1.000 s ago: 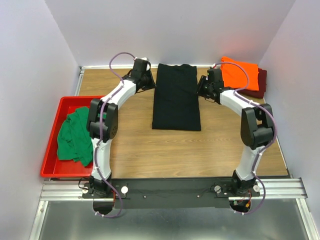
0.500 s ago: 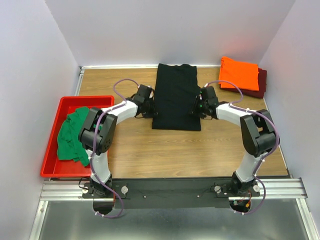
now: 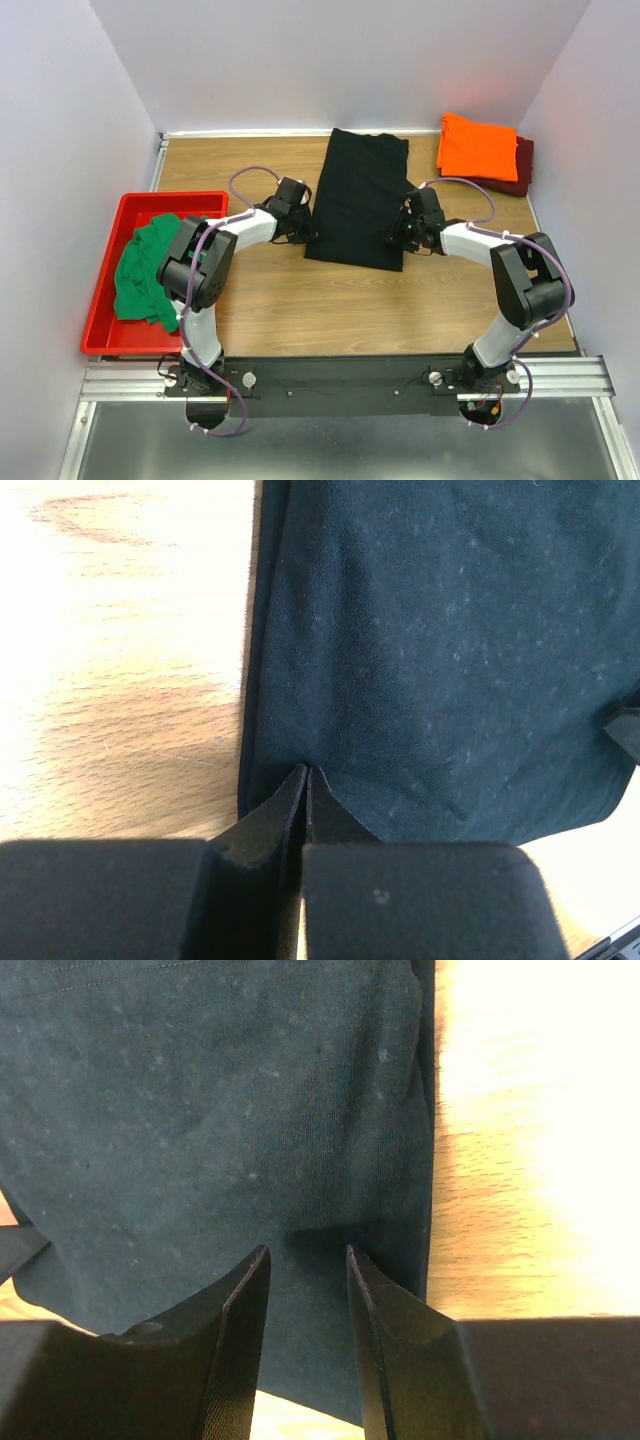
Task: Fold and stack the t-shirts
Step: Fold the tshirt
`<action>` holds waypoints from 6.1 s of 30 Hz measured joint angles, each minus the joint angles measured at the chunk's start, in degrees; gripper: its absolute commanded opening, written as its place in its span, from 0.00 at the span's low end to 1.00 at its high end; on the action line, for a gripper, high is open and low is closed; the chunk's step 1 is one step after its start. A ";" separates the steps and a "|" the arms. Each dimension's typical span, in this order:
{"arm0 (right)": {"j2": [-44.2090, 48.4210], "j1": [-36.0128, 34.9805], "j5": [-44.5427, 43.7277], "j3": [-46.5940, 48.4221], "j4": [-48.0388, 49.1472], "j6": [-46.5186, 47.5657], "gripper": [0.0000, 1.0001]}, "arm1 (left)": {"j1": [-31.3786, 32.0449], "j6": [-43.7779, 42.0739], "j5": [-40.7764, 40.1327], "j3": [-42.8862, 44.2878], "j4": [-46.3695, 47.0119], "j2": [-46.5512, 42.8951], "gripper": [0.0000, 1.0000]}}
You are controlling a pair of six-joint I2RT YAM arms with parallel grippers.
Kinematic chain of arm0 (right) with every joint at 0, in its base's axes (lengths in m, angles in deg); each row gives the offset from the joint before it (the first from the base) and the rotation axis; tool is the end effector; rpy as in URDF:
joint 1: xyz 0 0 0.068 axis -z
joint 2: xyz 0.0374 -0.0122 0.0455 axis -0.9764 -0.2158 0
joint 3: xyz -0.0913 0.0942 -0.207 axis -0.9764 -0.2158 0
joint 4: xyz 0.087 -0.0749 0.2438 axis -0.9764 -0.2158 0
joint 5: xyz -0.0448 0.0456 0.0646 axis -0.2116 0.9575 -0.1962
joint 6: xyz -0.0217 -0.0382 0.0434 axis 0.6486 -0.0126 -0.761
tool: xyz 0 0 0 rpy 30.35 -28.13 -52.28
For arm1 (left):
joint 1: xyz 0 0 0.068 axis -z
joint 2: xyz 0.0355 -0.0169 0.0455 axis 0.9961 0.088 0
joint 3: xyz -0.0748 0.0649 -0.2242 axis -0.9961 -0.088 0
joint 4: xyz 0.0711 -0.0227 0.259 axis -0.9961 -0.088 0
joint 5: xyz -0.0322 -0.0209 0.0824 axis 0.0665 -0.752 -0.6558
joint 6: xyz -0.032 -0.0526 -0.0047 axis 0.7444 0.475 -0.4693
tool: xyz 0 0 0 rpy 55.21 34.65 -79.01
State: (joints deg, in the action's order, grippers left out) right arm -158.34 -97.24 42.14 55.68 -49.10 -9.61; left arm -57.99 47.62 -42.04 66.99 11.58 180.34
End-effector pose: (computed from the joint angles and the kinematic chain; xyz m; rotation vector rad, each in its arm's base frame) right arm 0.3210 0.1175 0.1110 0.3900 2.4878 0.4997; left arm 0.3454 -0.1844 0.1126 -0.2176 2.6002 -0.6647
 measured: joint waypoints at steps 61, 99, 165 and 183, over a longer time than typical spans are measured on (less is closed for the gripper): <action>18.10 -7.56 -5.53 -9.75 -20.35 -2.82 0.47 | 4.63 -1.49 -2.34 -20.24 -12.74 -26.32 0.46; 19.08 -7.45 -1.05 -13.46 -20.63 -6.84 0.36 | 4.66 1.92 7.93 -28.87 0.00 -25.20 0.37; 37.38 -7.45 0.33 4.20 -35.63 -4.87 0.01 | 7.96 6.88 6.29 -16.04 -14.82 -42.97 0.00; -1.05 -1.68 -1.01 31.41 -24.41 -0.35 0.00 | -8.22 -1.33 16.11 8.44 -10.47 -12.72 0.00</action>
State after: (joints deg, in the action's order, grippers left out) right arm -159.39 -98.92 41.14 87.09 -73.52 -9.95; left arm -66.21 46.28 -25.94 75.43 1.11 167.62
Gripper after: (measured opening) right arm 0.012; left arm 0.010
